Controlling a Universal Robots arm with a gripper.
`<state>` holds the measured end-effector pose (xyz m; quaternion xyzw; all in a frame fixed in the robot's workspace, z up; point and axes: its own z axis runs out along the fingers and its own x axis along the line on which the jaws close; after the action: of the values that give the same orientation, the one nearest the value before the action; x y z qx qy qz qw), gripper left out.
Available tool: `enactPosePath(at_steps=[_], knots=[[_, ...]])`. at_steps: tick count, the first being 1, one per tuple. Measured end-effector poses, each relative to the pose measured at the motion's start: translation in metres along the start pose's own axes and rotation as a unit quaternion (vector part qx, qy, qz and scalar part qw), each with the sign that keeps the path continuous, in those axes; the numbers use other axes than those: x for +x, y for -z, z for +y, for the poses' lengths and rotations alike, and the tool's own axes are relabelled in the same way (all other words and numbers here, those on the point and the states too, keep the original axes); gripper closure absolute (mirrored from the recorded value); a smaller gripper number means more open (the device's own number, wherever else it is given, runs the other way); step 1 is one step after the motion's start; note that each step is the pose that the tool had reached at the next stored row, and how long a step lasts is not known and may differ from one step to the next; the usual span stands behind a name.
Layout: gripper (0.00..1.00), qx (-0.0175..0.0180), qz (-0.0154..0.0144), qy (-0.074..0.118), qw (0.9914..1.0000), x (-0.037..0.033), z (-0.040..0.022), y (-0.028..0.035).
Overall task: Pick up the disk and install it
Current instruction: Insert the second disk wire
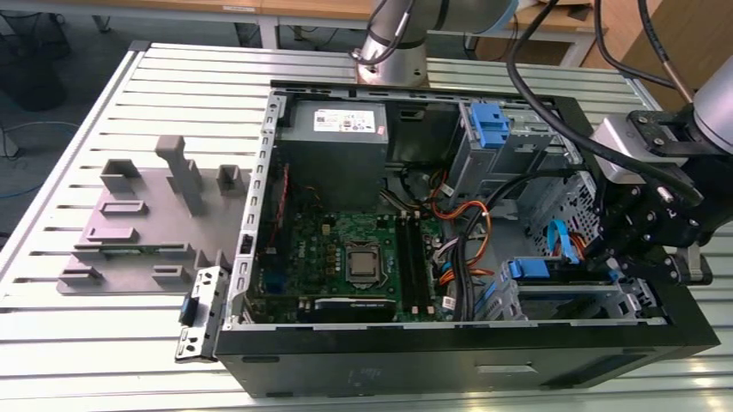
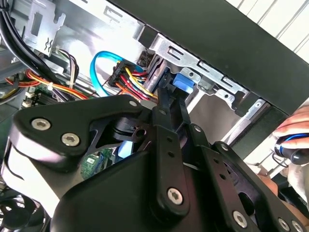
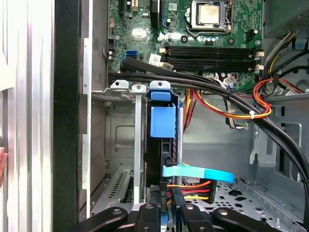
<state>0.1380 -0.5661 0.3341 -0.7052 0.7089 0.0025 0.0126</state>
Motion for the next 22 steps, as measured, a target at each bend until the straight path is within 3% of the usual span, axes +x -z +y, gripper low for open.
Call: enactPosePath(at_steps=[9, 22], knots=[[0.76, 0.0000, -0.0027, 0.000, 1.00000, -0.0018, 0.0011, -0.0002], [0.76, 0.0003, -0.0029, 0.000, 1.00000, -0.0018, 0.0039, -0.0001]])
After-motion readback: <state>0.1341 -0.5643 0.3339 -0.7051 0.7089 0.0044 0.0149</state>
